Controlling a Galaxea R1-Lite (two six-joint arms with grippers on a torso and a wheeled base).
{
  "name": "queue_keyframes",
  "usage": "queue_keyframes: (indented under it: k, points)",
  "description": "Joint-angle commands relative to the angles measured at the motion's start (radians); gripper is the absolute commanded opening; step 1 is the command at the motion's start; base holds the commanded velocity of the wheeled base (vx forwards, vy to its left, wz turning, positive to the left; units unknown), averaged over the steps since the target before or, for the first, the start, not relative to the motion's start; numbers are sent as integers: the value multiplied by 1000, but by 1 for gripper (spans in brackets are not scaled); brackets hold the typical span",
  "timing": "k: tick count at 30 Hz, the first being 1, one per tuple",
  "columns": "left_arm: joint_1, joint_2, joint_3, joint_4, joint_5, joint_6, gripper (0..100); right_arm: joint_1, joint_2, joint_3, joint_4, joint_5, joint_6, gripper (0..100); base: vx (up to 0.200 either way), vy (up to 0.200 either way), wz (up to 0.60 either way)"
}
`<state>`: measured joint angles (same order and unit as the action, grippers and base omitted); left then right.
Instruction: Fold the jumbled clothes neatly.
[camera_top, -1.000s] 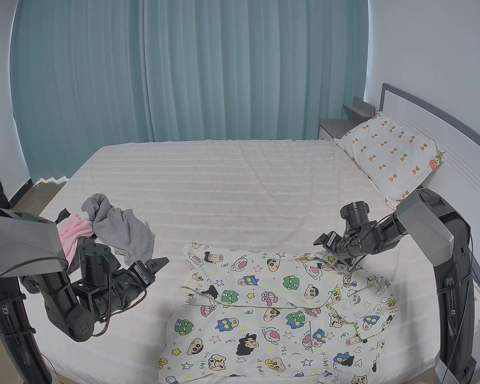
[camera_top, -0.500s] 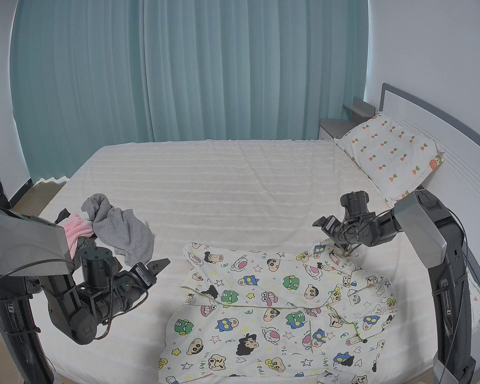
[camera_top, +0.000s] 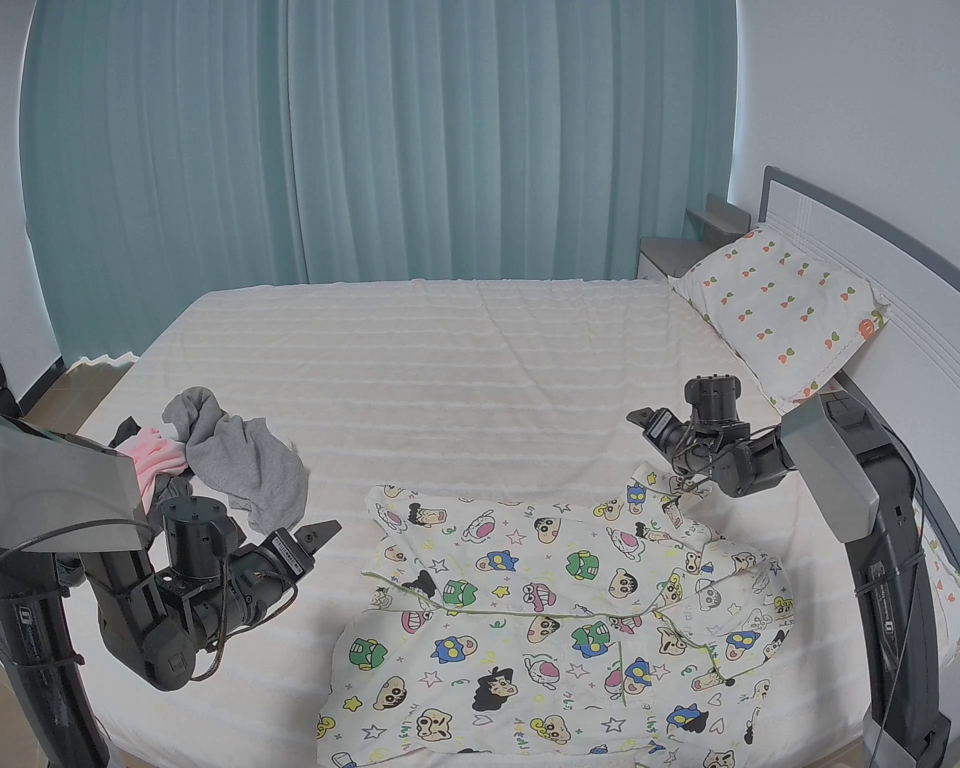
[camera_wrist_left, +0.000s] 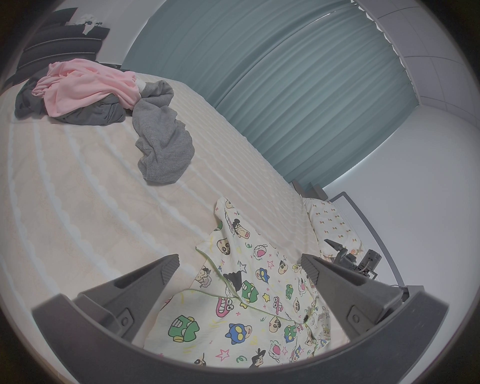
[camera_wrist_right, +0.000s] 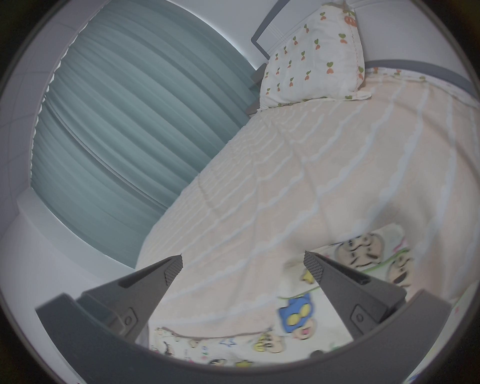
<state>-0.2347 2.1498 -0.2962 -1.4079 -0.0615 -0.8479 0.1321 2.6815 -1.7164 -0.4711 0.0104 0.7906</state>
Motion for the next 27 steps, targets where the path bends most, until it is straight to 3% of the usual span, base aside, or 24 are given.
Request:
queue_keyframes:
  k: [1, 7, 17, 27]
  points:
    - [0, 4, 0, 0, 0, 0, 100, -65, -77, 107, -3, -1, -25, 100, 0, 0, 0]
    - [0, 4, 0, 0, 0, 0, 100, -114, -124, 201, 2, 11, -53, 100, 0, 0, 0]
    - [0, 4, 2, 0, 0, -2, 100, -95, -45, 202, 12, 16, -125, 100, 0, 0, 0]
    - [2, 4, 2, 0, 0, -3, 100, -45, 77, 6, 158, 10, -160, 100, 0, 0, 0]
